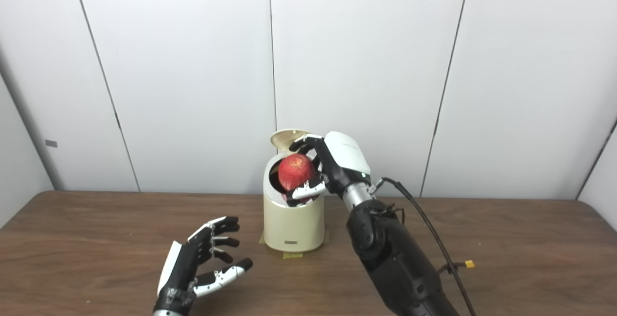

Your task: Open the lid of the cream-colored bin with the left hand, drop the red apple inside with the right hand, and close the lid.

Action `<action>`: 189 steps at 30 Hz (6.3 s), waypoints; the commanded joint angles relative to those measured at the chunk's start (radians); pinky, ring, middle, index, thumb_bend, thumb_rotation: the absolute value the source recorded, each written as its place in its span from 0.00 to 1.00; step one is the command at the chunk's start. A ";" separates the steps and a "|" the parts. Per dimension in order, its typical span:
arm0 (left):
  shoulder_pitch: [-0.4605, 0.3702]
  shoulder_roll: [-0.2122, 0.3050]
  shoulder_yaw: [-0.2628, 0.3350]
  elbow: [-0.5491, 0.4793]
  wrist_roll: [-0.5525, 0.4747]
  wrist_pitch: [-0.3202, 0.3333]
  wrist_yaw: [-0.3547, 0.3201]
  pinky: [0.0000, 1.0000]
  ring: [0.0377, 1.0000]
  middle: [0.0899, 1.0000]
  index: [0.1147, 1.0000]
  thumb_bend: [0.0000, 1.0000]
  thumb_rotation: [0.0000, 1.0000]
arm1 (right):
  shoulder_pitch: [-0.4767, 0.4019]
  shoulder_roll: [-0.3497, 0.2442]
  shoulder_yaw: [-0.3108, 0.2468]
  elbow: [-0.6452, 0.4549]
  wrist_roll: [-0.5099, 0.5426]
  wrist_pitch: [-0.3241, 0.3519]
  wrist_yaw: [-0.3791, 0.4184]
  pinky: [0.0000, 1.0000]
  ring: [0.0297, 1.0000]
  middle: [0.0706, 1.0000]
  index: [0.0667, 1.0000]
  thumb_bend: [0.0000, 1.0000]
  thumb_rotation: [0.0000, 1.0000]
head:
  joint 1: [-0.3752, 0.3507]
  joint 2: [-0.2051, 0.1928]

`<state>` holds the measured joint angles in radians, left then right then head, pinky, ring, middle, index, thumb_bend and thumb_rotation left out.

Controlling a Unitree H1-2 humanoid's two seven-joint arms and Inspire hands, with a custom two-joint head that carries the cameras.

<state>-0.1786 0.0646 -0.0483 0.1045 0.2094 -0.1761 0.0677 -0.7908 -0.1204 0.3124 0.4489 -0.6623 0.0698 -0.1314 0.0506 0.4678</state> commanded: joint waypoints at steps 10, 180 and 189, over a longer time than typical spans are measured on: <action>-0.005 0.011 0.000 -0.007 0.010 -0.028 0.004 0.52 0.65 0.73 0.74 0.67 0.05 | -0.029 -0.018 -0.014 -0.035 -0.004 0.003 -0.011 0.34 0.47 0.69 0.72 0.89 0.15 | 0.000 0.006; -0.659 0.350 -0.384 0.043 0.470 0.064 -0.509 1.00 1.00 0.80 0.82 1.00 0.42 | 0.631 0.056 -0.324 -0.616 0.553 -0.229 0.123 0.40 0.49 0.70 0.72 0.71 0.11 | -0.062 0.033; -0.640 0.346 -0.446 0.028 0.608 0.044 -0.531 1.00 1.00 0.87 0.89 1.00 0.42 | 0.634 0.059 -0.324 -0.632 0.547 -0.214 0.122 0.37 0.45 0.63 0.71 0.68 0.07 | -0.065 0.037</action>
<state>-0.7893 0.4048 -0.4825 0.1524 0.7826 -0.1319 -0.4523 -0.1199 -0.0624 -0.0115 -0.1400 -0.1168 -0.1281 -0.0044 -0.0138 0.5031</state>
